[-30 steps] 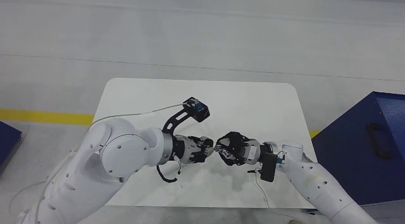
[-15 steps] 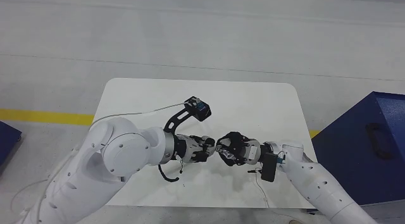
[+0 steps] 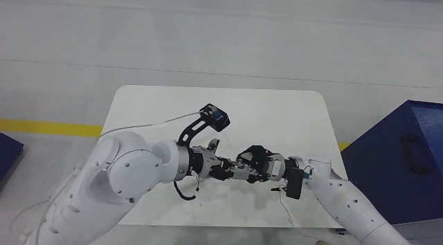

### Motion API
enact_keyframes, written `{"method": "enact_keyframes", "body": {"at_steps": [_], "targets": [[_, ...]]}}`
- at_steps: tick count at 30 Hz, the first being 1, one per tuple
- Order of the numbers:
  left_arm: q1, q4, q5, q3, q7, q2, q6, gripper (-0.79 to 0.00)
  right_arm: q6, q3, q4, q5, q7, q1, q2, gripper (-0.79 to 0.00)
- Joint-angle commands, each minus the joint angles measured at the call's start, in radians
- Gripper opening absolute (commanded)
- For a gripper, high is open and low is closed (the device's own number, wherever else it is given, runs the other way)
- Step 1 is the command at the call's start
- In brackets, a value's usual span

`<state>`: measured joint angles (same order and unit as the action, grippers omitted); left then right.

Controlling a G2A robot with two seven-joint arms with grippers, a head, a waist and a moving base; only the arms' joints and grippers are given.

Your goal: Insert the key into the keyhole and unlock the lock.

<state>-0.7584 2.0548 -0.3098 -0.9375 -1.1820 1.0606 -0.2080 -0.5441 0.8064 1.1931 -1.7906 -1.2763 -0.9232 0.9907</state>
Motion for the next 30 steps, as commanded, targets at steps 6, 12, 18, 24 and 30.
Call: {"method": "enact_keyframes", "body": {"at_steps": [6,12,18,24,30], "targets": [[-0.1,0.091,-0.017,-0.141,0.123,-0.022,0.04,0.0,-0.097,-0.017,-0.032,0.168,0.097,0.011,0.008,-0.785],[-0.123,0.101,0.001,-0.159,0.16,-0.024,0.057,0.0,-0.112,-0.02,-0.035,0.192,0.112,0.015,0.008,-0.785],[-0.146,0.095,0.069,-0.175,0.234,-0.019,0.048,0.0,-0.112,-0.02,-0.035,0.192,0.112,0.015,0.008,-0.785],[-0.21,0.043,0.335,-0.255,0.475,-0.002,0.051,-0.785,-0.112,-0.02,-0.035,0.192,0.112,0.015,0.008,-0.785],[-0.254,-0.07,0.768,-0.286,0.516,0.019,0.165,-0.785,-0.112,-0.02,-0.035,0.192,0.112,0.015,0.008,-0.785]]}}
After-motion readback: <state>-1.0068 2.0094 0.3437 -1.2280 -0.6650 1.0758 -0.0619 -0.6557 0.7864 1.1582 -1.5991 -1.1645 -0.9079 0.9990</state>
